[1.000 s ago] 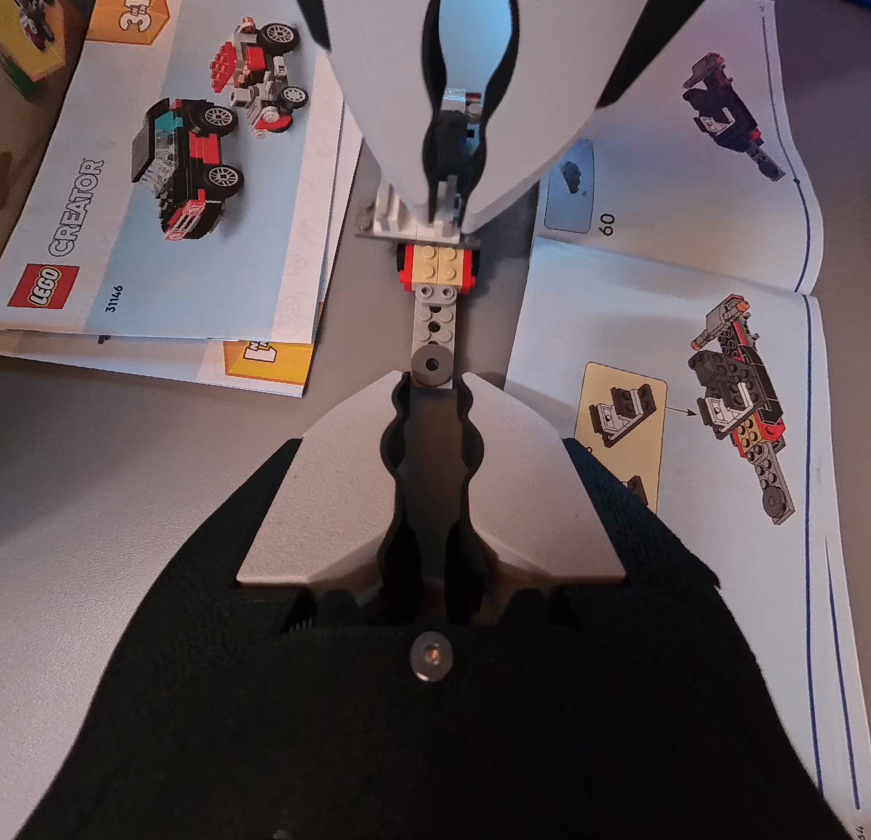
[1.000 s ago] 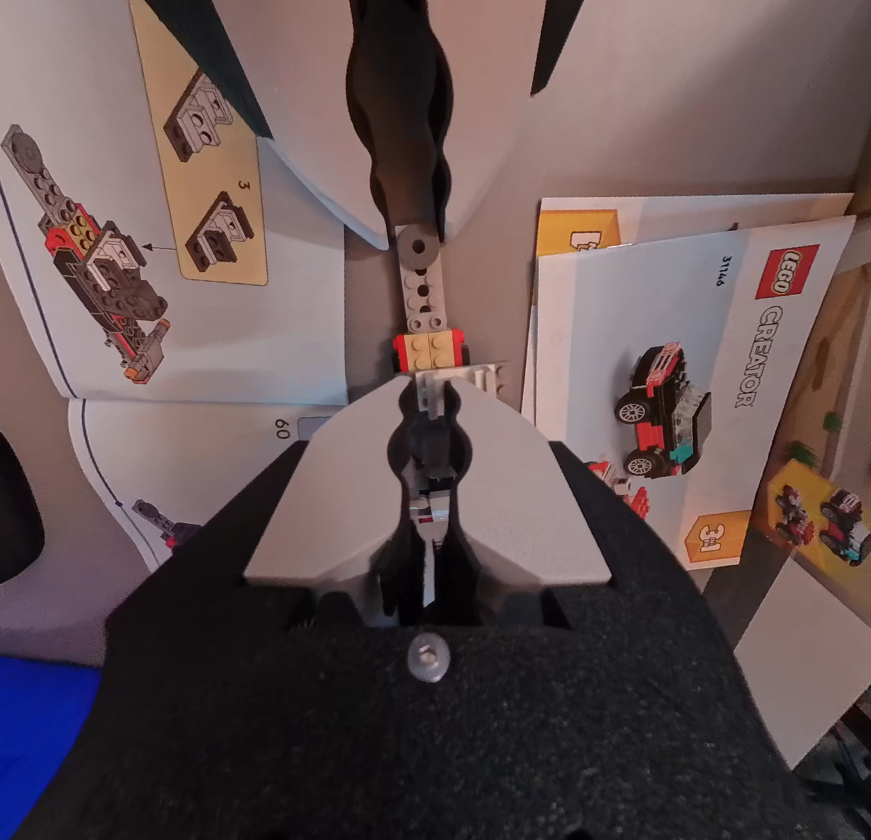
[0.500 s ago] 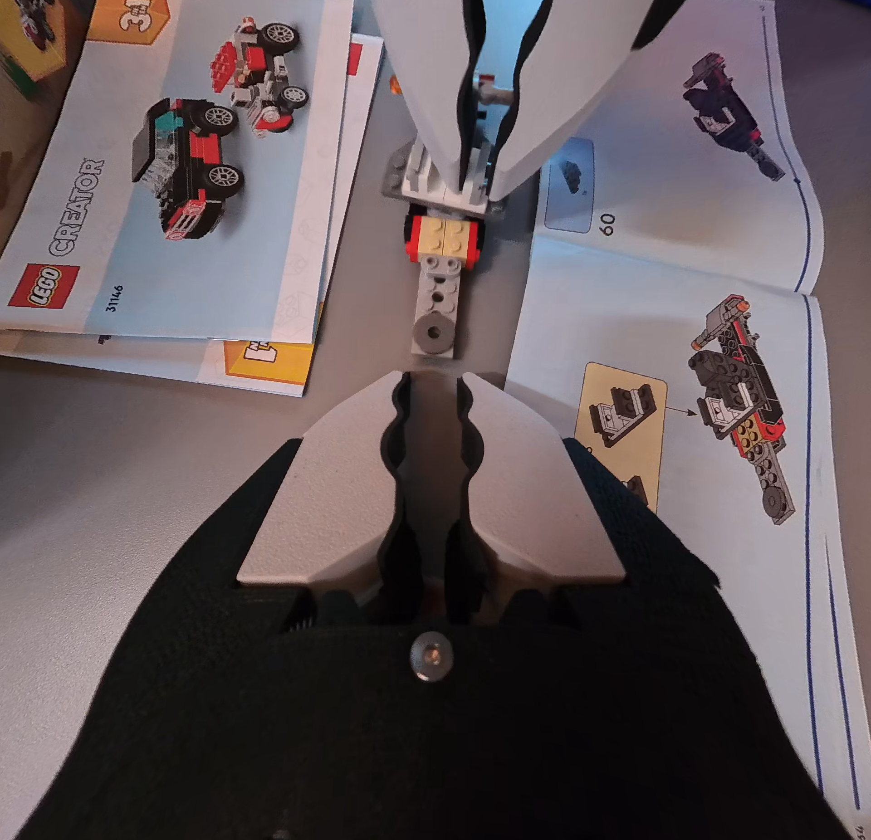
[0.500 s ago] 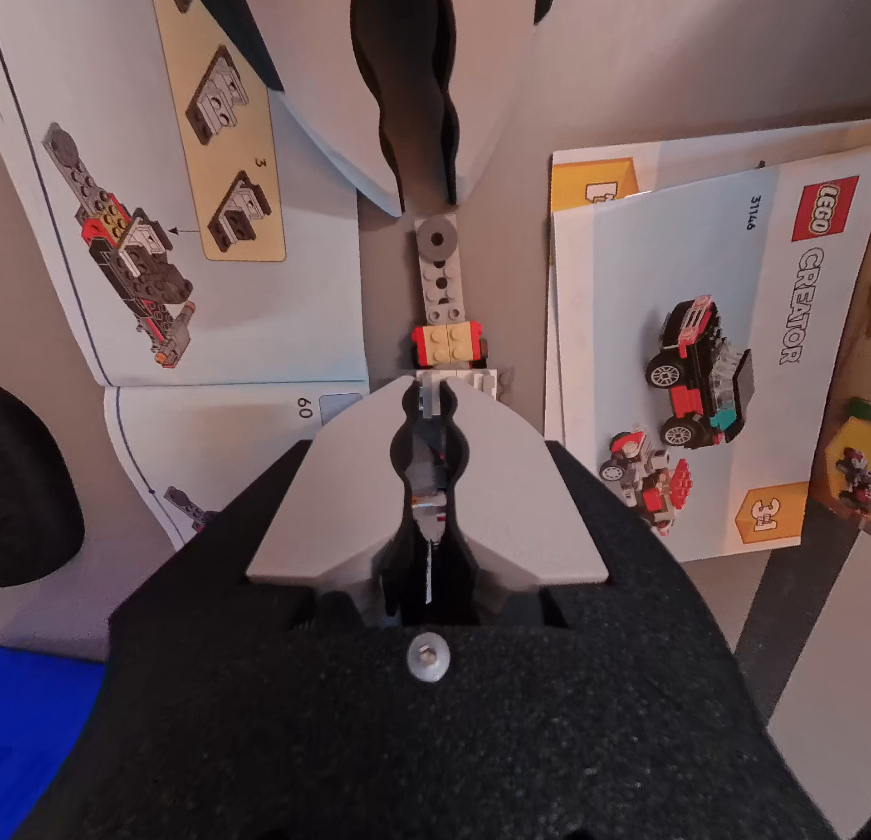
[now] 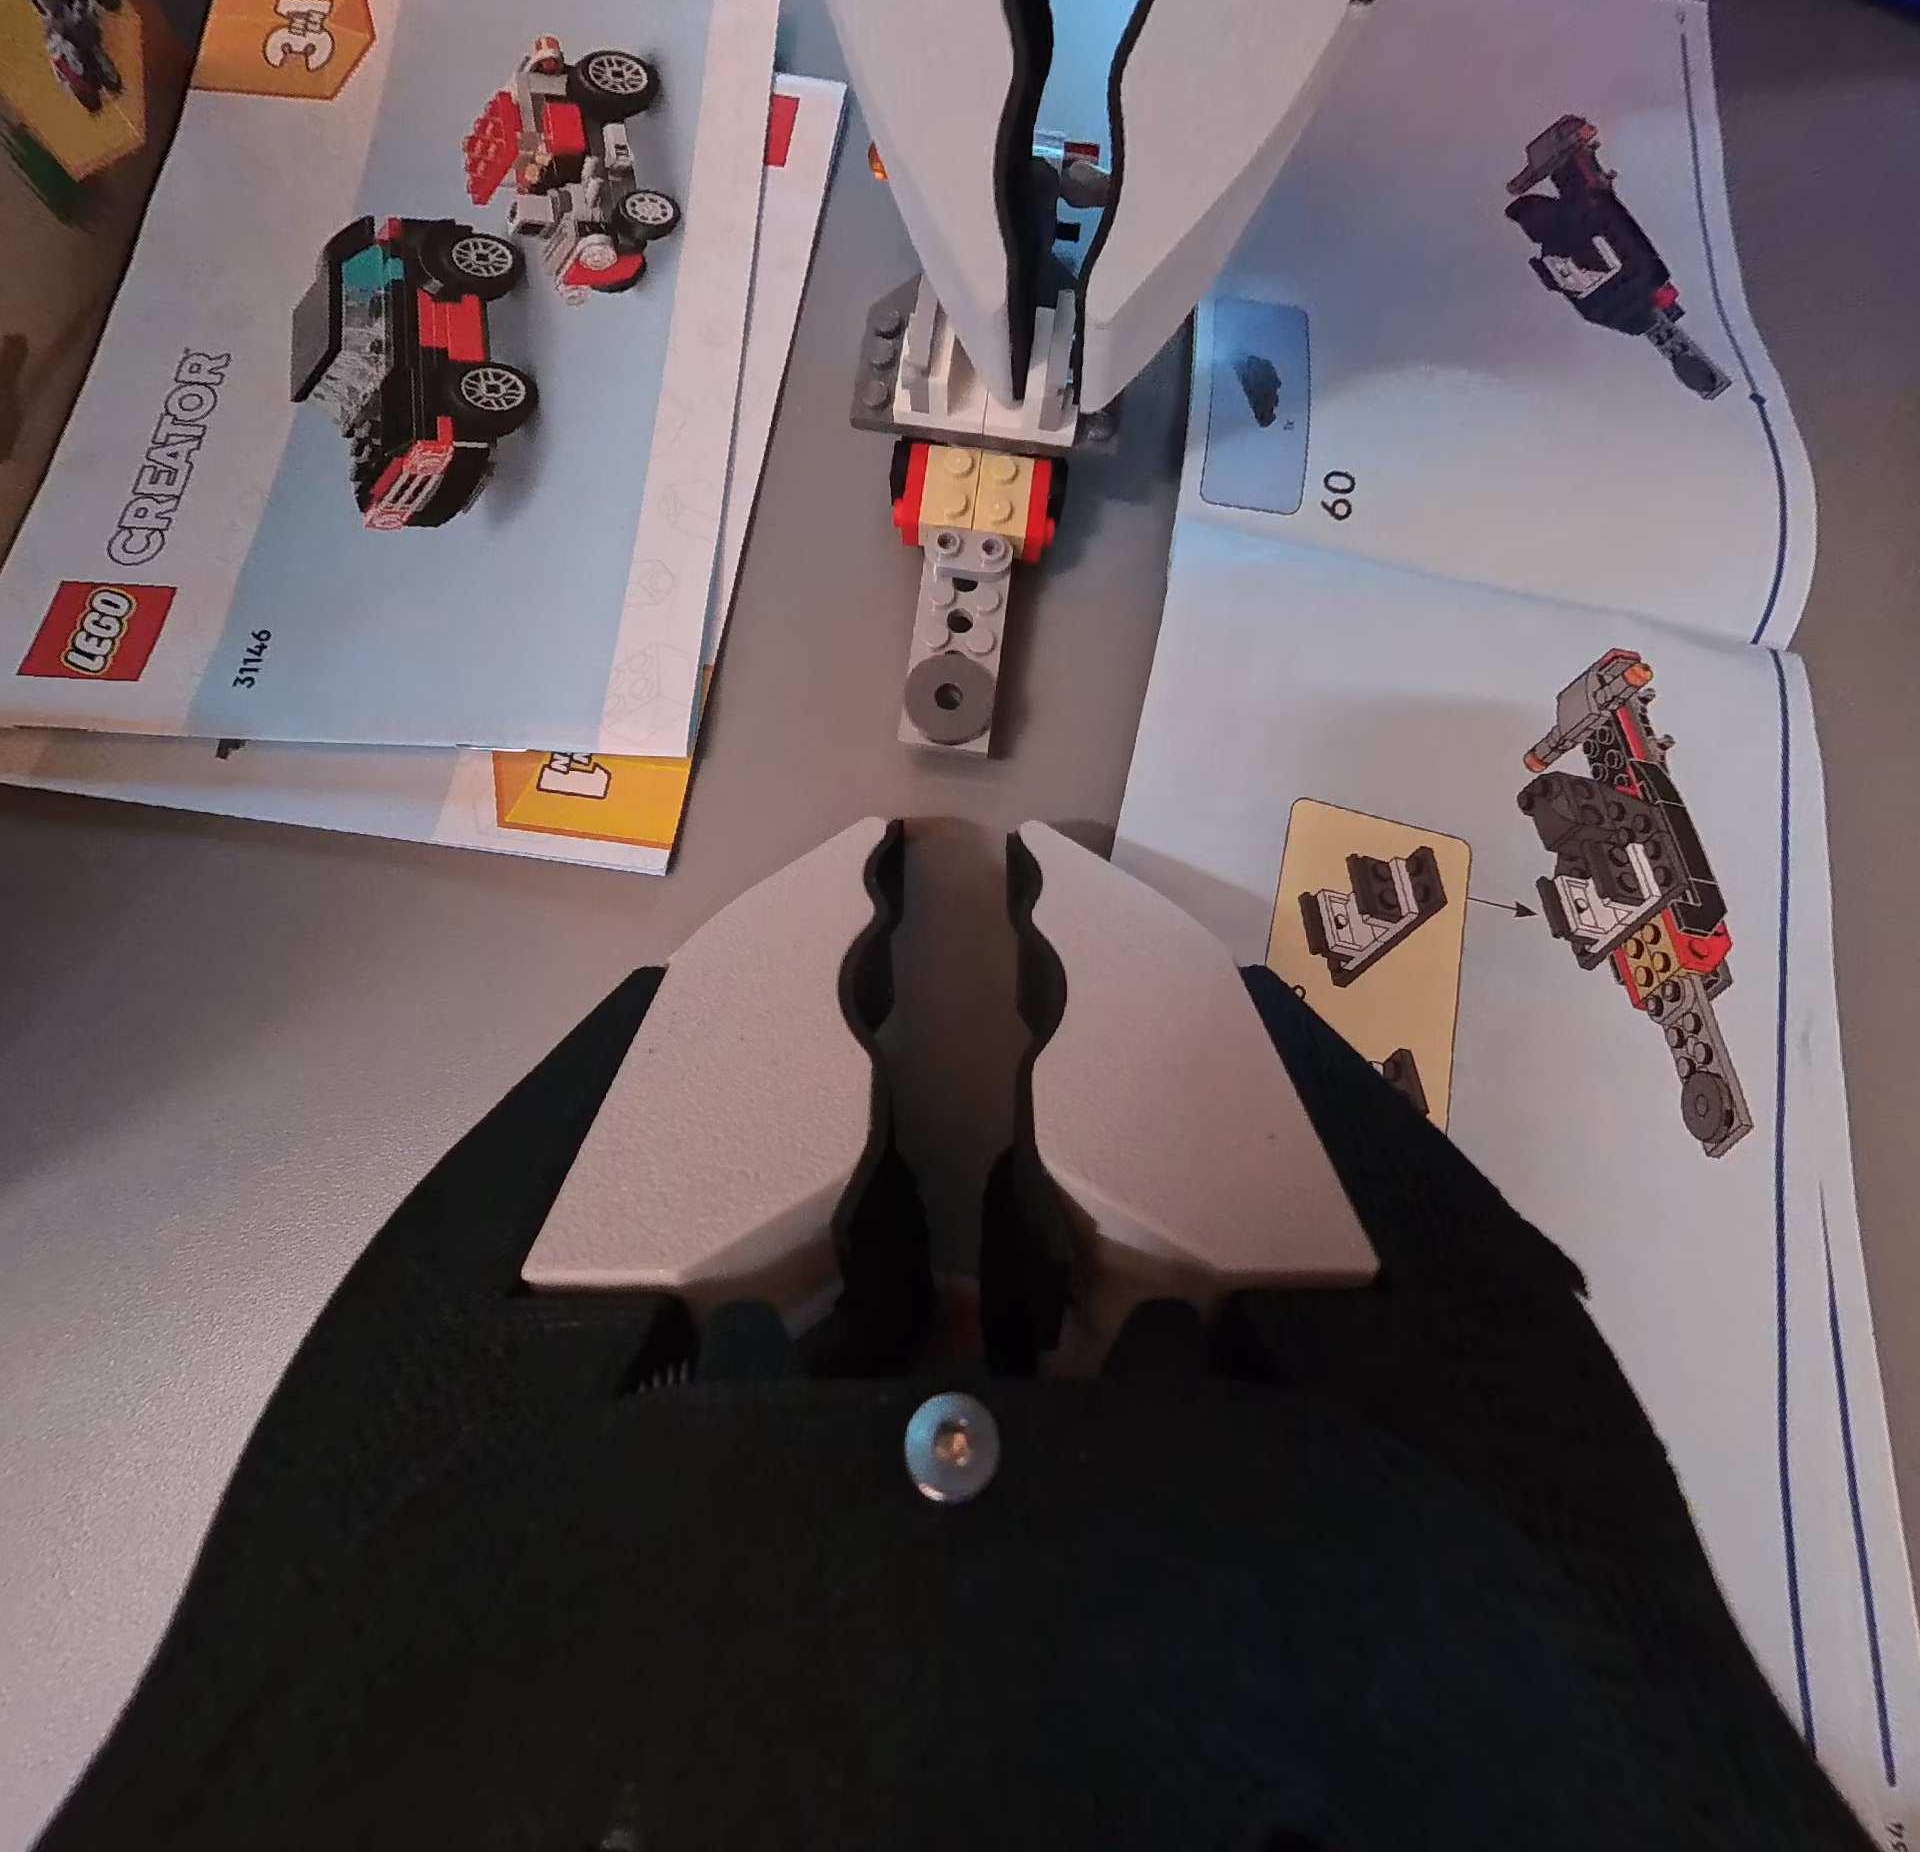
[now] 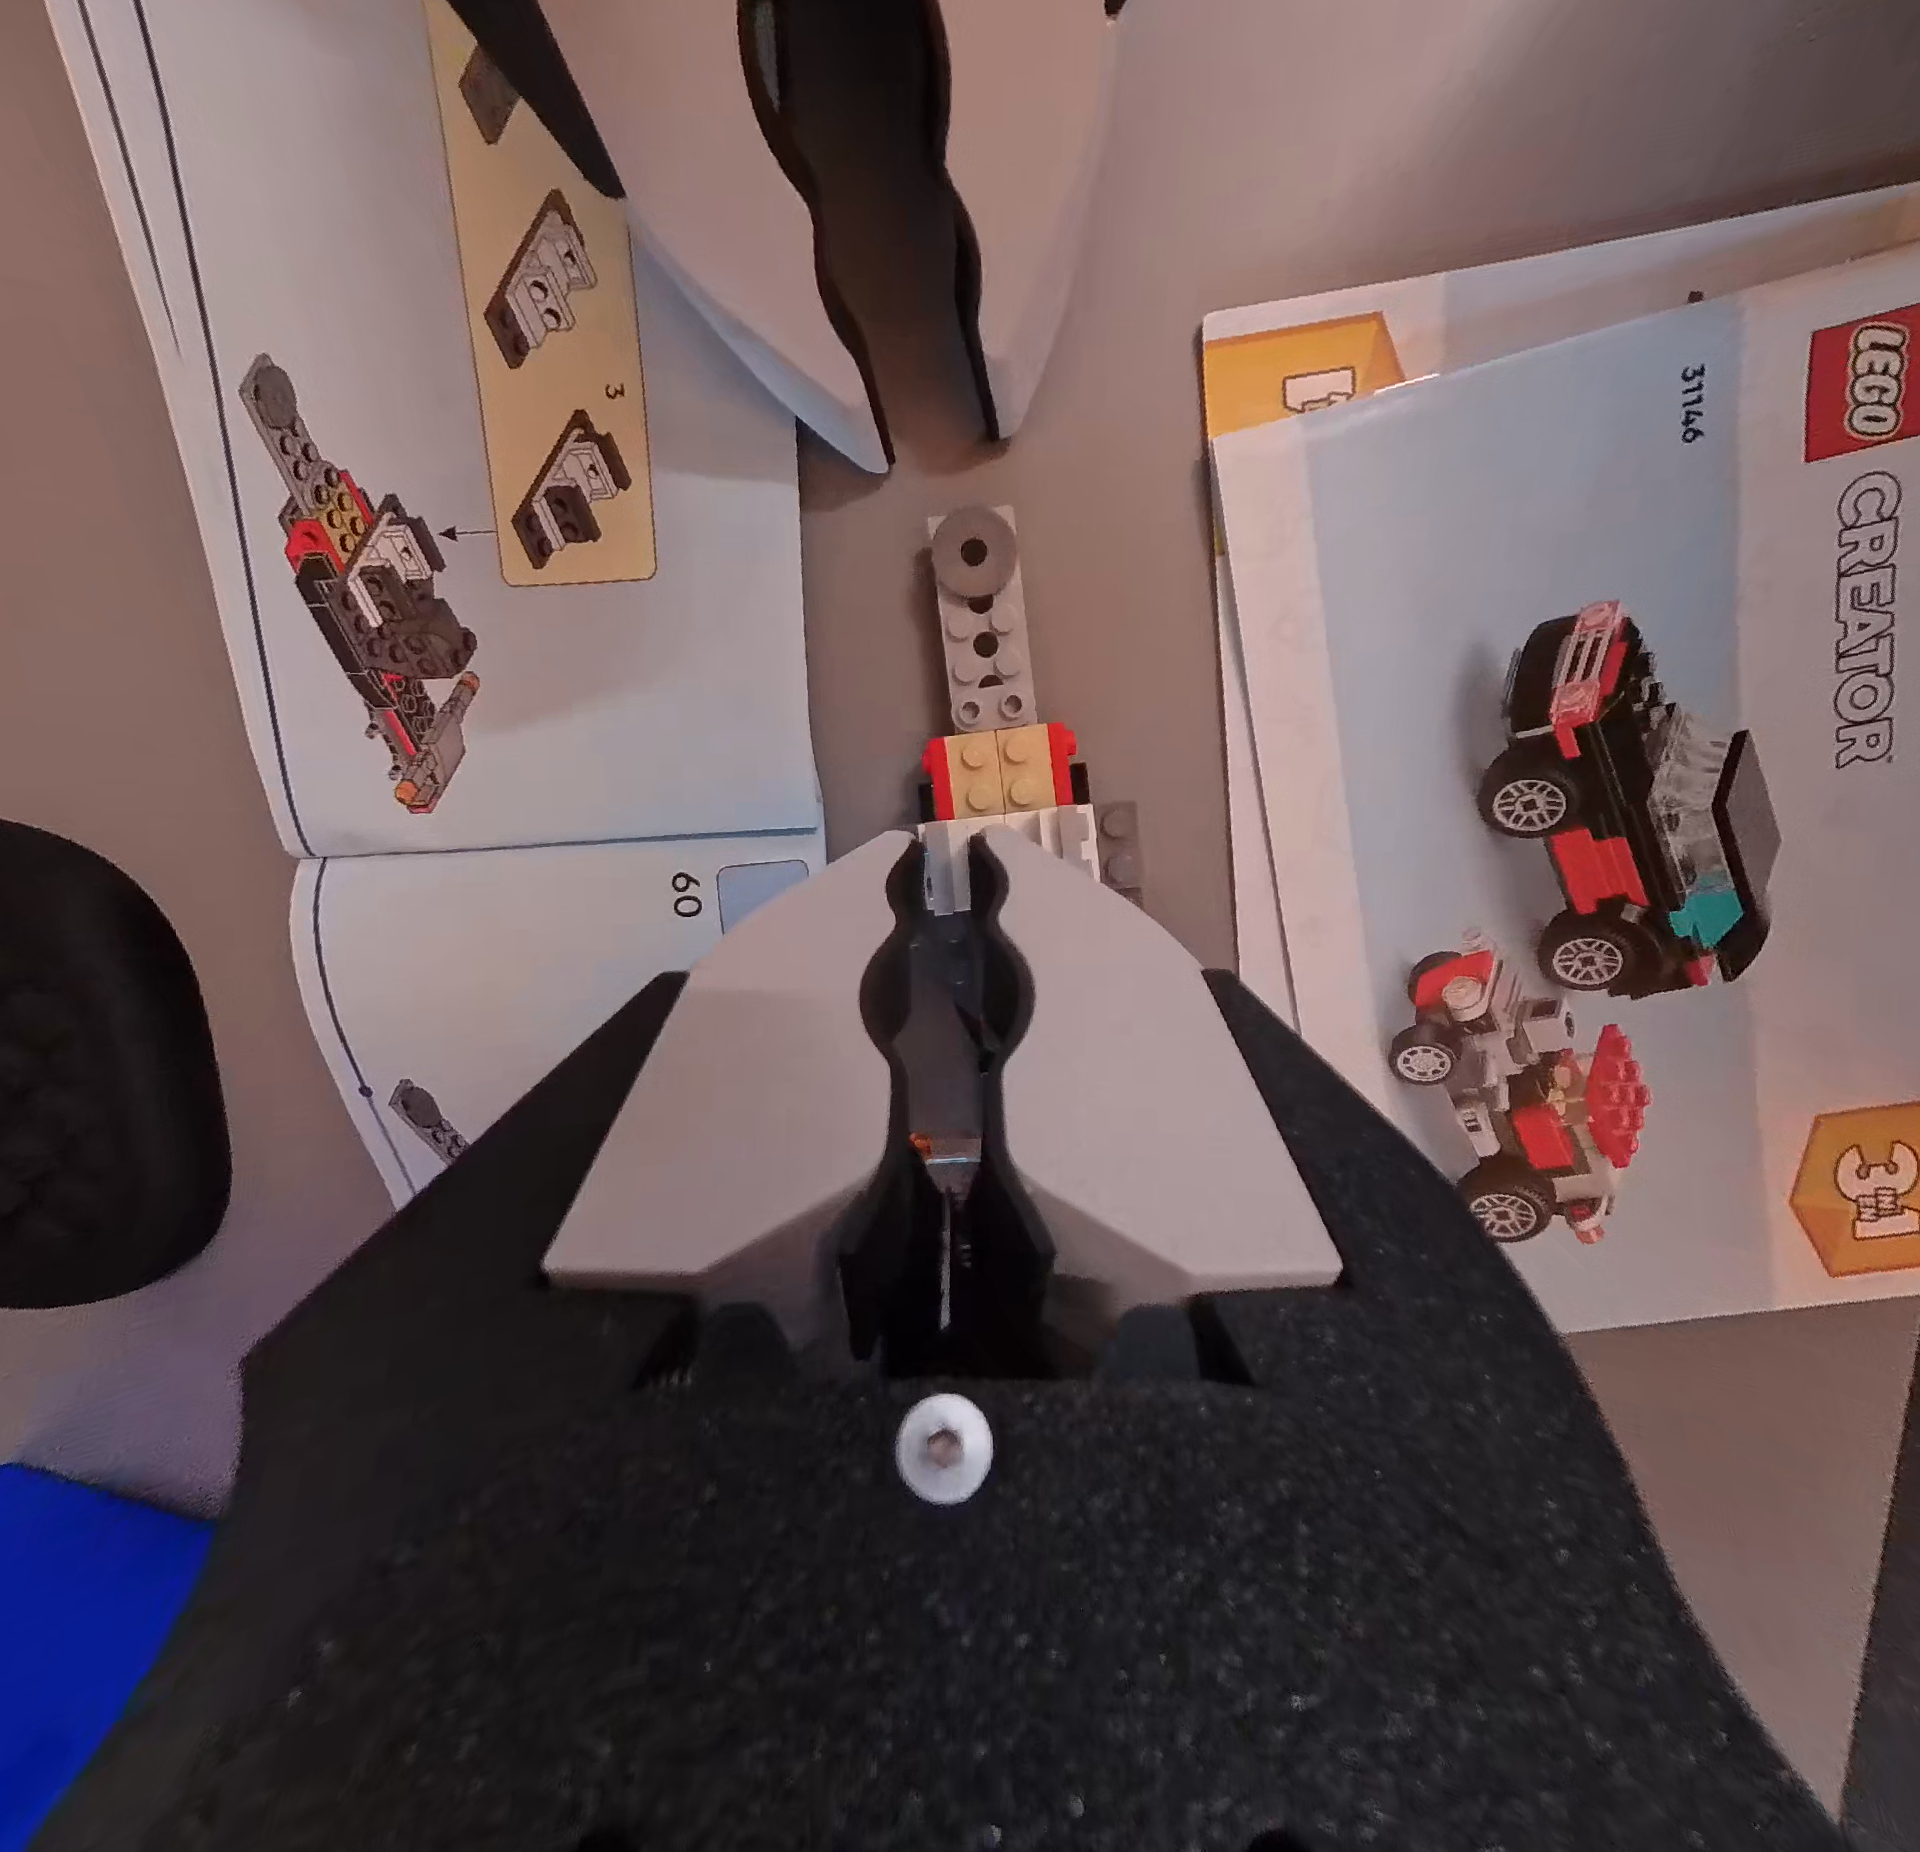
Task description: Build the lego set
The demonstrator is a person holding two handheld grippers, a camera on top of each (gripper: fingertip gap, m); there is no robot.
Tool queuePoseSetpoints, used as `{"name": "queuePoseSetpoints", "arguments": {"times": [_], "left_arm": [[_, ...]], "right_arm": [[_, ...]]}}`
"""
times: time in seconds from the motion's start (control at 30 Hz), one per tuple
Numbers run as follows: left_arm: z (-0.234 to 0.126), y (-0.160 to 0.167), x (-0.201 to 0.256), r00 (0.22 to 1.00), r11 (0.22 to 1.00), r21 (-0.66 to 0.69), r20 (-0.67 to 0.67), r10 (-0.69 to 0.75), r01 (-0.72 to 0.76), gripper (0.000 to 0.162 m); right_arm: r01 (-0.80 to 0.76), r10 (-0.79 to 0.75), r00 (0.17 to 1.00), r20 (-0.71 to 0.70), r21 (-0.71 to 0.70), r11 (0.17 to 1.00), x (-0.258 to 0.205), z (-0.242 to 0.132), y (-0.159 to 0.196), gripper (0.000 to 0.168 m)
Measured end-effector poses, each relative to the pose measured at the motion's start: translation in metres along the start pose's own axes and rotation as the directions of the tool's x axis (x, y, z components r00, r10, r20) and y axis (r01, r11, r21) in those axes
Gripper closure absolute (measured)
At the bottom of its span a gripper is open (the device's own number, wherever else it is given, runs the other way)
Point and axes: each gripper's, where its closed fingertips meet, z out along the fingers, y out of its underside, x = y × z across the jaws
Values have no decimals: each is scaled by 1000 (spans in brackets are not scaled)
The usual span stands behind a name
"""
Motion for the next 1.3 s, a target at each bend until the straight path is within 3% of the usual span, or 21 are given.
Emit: {"name": "queuePoseSetpoints", "arguments": {"times": [0.43,1.07,1.3], "left_arm": [[0,0,0,1000,1000,0,0,0,0,143],[0,0,0,1000,1000,0,-1,-2,2,143],[0,0,0,1000,1000,0,-3,-5,5,143]], "right_arm": [[-134,133,991,24,77,988,0,1,1,160],[-114,109,993,-44,-117,987,0,2,3,161],[-152,151,988,-37,-28,988,0,2,2,161]]}}
